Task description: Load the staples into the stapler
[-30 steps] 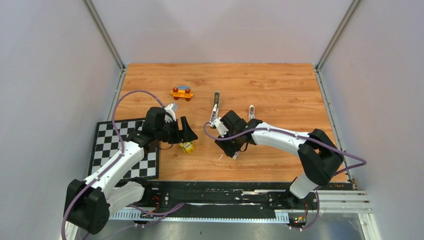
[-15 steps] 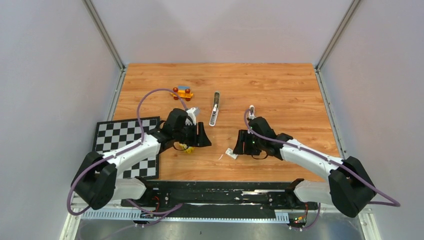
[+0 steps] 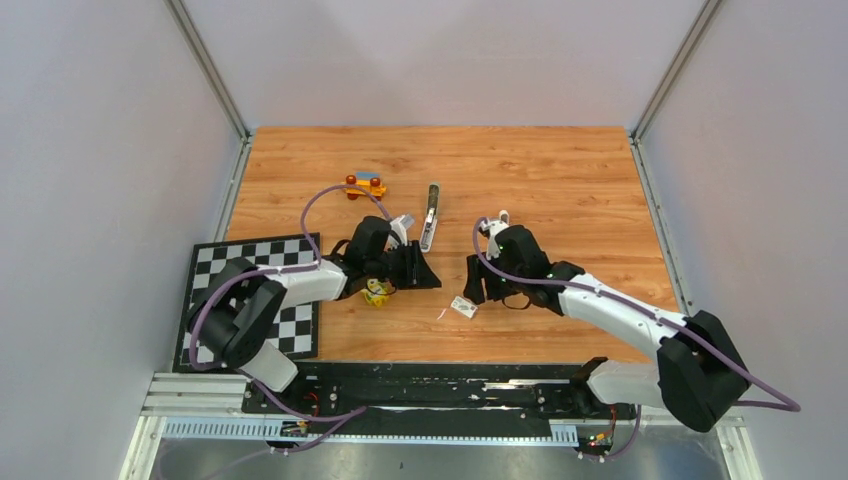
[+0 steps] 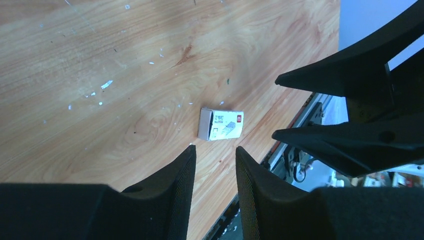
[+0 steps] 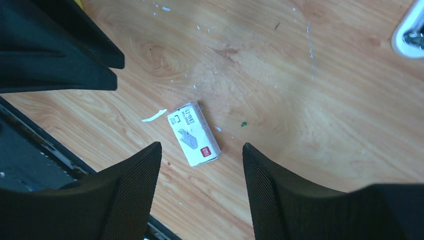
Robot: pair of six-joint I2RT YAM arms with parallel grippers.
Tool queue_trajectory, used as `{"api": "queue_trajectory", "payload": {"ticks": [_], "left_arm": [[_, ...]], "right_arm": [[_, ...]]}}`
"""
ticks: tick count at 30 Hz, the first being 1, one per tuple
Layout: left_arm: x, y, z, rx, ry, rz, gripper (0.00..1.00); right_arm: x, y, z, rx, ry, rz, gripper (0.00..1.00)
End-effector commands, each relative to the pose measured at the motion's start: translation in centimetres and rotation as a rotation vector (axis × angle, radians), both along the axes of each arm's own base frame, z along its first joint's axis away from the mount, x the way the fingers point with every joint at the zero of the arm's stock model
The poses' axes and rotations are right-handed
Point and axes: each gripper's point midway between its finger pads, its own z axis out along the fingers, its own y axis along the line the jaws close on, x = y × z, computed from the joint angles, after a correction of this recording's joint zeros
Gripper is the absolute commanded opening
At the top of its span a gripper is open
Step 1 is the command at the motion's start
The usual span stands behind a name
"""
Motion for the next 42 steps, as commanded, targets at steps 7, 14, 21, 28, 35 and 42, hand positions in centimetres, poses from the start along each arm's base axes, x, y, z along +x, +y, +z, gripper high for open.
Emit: {"api": "queue_trajectory", "payload": {"ticks": [7, 14, 21, 28, 35, 42], "left_arm": [[0.4, -2.3, -1.2, -0.109, 0.056, -0.029, 0.38], [-0.4, -2.6, -2.9, -0.125, 0.096, -0.059, 0.36], [-1.2, -3.3, -3.8, -0.140, 0.127, -0.084, 0.37], [-1.7, -3.8, -4.1, -0.172, 0.149, -0.095, 0.37], [-2.1, -4.3, -4.3, -0.191, 0.160, -0.108, 0.38], [-2.6, -4.4, -4.5, -0.194, 0.169, -0.119, 0.38]], "right_arm": [[-0.6, 2.0, -2.0, -0.186, -0.190, 0.333, 0.63], [-1.5, 2.4, -3.4, -0.233, -0.212, 0.432, 0.62], [-1.5, 2.4, -4.5, -0.290, -0.199, 0.463, 0.62], [-1.9, 2.1, -5.5, -0.307, -0.177, 0.485, 0.56], [-2.2, 2.5, -6.0, -0.304, -0.186, 0.508, 0.56], [-2.4, 2.5, -6.5, -0.310, -0.186, 0.517, 0.51]]}}
